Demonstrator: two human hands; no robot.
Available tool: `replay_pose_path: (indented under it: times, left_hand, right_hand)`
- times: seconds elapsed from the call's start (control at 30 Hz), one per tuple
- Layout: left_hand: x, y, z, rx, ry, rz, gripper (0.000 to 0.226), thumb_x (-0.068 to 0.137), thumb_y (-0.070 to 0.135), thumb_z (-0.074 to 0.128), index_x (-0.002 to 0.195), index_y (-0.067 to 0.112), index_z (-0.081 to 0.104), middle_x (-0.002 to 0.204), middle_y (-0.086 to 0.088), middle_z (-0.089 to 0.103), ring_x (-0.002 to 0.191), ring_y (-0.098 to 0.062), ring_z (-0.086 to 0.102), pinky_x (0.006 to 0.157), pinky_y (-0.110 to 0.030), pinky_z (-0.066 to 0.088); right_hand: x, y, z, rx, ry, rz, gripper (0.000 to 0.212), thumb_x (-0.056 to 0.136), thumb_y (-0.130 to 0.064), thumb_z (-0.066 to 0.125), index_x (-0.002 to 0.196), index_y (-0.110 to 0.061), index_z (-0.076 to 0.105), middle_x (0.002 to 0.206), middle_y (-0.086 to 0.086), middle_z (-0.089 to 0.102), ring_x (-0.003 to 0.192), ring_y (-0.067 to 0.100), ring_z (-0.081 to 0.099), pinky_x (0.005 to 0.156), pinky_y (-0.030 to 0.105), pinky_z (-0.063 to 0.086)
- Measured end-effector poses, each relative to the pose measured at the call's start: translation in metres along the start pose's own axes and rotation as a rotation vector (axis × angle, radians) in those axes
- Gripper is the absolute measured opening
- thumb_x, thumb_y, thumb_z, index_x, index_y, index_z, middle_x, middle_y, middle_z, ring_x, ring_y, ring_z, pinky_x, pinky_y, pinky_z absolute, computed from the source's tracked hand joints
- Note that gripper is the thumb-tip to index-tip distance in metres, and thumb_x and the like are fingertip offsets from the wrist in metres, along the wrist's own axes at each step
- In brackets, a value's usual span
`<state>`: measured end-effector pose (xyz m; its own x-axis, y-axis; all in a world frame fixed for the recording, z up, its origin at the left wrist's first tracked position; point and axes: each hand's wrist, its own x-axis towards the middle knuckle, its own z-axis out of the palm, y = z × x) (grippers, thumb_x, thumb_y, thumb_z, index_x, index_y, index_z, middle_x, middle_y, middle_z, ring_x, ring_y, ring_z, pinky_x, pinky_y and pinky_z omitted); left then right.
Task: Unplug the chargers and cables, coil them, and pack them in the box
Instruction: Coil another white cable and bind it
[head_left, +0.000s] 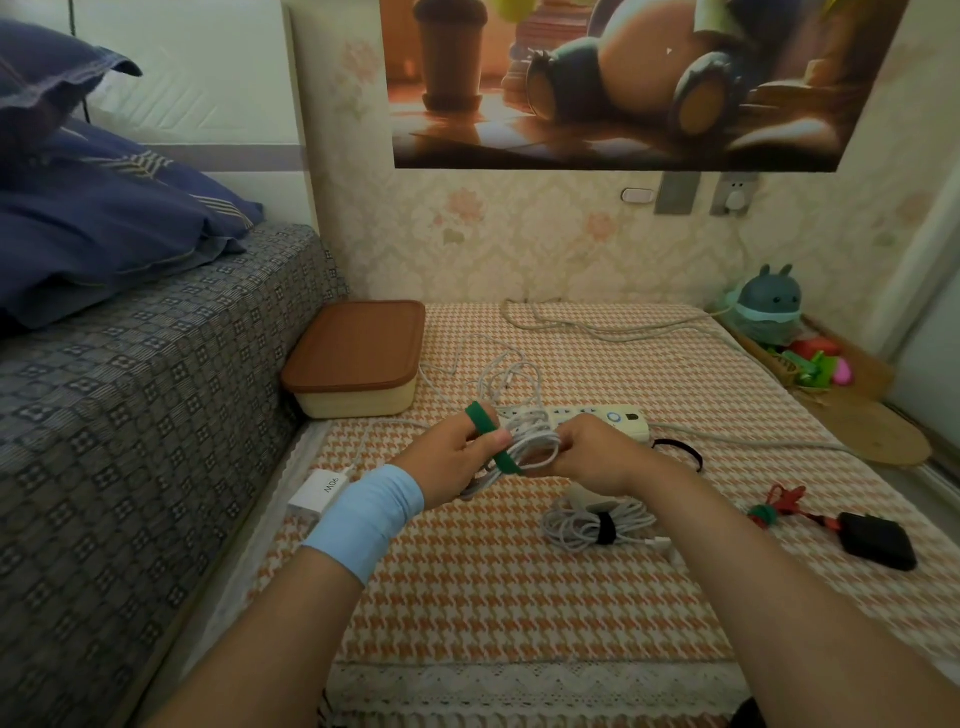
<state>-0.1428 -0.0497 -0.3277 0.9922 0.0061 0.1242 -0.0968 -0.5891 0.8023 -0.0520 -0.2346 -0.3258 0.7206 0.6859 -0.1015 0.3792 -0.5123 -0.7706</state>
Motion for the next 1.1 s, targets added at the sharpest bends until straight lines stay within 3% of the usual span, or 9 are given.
replay_pose_path:
  times: [0.07, 0.13, 0.27, 0.37, 0.47, 0.57, 0.73, 0.9, 1.1]
  left_hand:
    - [0.001, 0.0, 0.001, -0.002, 0.003, -0.003, 0.02, 0.1, 0.033, 0.05, 0.083, 0.027, 0.06, 0.071, -0.002, 0.056, 0.06, -0.017, 0.052, 0.059, -0.037, 0.048]
    - [0.001, 0.001, 0.001, -0.004, 0.031, 0.007, 0.018, 0.098, 0.035, 0.055, 0.083, 0.033, 0.064, 0.071, 0.005, 0.062, 0.061, -0.016, 0.055, 0.06, -0.037, 0.05]
    - [-0.001, 0.002, 0.001, -0.038, 0.062, 0.022, 0.016, 0.094, 0.031, 0.062, 0.08, 0.035, 0.069, 0.06, 0.014, 0.062, 0.056, -0.009, 0.055, 0.056, -0.028, 0.048]
    - [-0.003, 0.004, -0.002, -0.022, 0.083, 0.052, 0.017, 0.092, 0.032, 0.065, 0.076, 0.032, 0.072, 0.056, 0.008, 0.059, 0.053, -0.01, 0.051, 0.054, -0.028, 0.045]
    - [-0.002, 0.0, -0.005, 0.11, 0.075, 0.072, 0.031, 0.089, 0.038, 0.067, 0.076, 0.01, 0.075, 0.062, -0.01, 0.062, 0.053, -0.021, 0.052, 0.055, -0.036, 0.047]
    - [0.0, -0.003, -0.003, 0.218, 0.036, 0.065, 0.044, 0.087, 0.042, 0.068, 0.074, 0.0, 0.07, 0.068, -0.02, 0.062, 0.058, -0.032, 0.053, 0.059, -0.041, 0.048]
    - [0.002, -0.001, -0.002, 0.327, -0.116, 0.028, 0.045, 0.093, 0.036, 0.062, 0.064, 0.001, 0.061, 0.072, -0.008, 0.054, 0.061, -0.016, 0.047, 0.06, -0.028, 0.042]
    - [0.003, -0.006, 0.0, 0.32, -0.135, 0.11, 0.039, 0.099, 0.034, 0.051, 0.089, 0.004, 0.074, 0.109, -0.005, 0.06, 0.094, -0.021, 0.06, 0.089, -0.04, 0.048]
    - [0.005, -0.01, 0.005, 0.357, -0.04, 0.216, 0.041, 0.096, 0.033, 0.058, 0.071, 0.003, 0.07, 0.106, -0.009, 0.064, 0.087, -0.025, 0.063, 0.08, -0.044, 0.051]
  right_hand:
    - [-0.002, -0.001, -0.004, -0.052, 0.004, -0.033, 0.024, 0.092, -0.025, 0.075, 0.068, -0.03, 0.078, 0.064, -0.001, 0.072, 0.058, 0.013, 0.064, 0.065, 0.032, 0.054]
    - [-0.004, -0.003, -0.007, 0.007, -0.034, -0.002, 0.028, 0.097, -0.021, 0.068, 0.072, -0.028, 0.077, 0.066, 0.002, 0.073, 0.055, 0.02, 0.066, 0.056, 0.032, 0.051]
    - [-0.008, 0.001, -0.009, 0.265, -0.192, 0.13, 0.024, 0.102, -0.006, 0.056, 0.117, -0.011, 0.074, 0.108, 0.006, 0.077, 0.094, 0.025, 0.076, 0.08, 0.036, 0.062]
    - [-0.011, 0.002, -0.012, 0.574, -0.278, 0.213, 0.036, 0.103, 0.0, 0.037, 0.126, -0.003, 0.065, 0.12, 0.015, 0.073, 0.108, 0.033, 0.071, 0.092, 0.049, 0.058]
    - [-0.007, 0.003, -0.014, 0.808, -0.26, 0.301, 0.054, 0.092, -0.021, 0.03, 0.12, 0.008, 0.066, 0.119, 0.031, 0.067, 0.11, 0.045, 0.066, 0.095, 0.055, 0.053]
    - [-0.003, -0.003, -0.007, 0.656, -0.195, 0.341, 0.056, 0.101, -0.042, 0.043, 0.12, 0.004, 0.069, 0.117, 0.025, 0.071, 0.106, 0.039, 0.07, 0.089, 0.05, 0.058]
    - [-0.007, -0.014, 0.007, 0.38, -0.045, 0.369, 0.019, 0.091, -0.021, 0.075, 0.096, -0.003, 0.078, 0.092, 0.013, 0.078, 0.088, 0.027, 0.077, 0.089, 0.049, 0.06]
    - [-0.006, -0.012, 0.007, 0.385, 0.004, 0.392, 0.015, 0.091, -0.025, 0.075, 0.101, -0.015, 0.081, 0.092, 0.006, 0.079, 0.083, 0.022, 0.077, 0.078, 0.04, 0.063]
    - [0.003, -0.003, 0.005, 0.467, 0.019, 0.55, 0.019, 0.099, -0.02, 0.064, 0.108, -0.012, 0.078, 0.099, 0.008, 0.077, 0.083, 0.021, 0.073, 0.068, 0.036, 0.06]
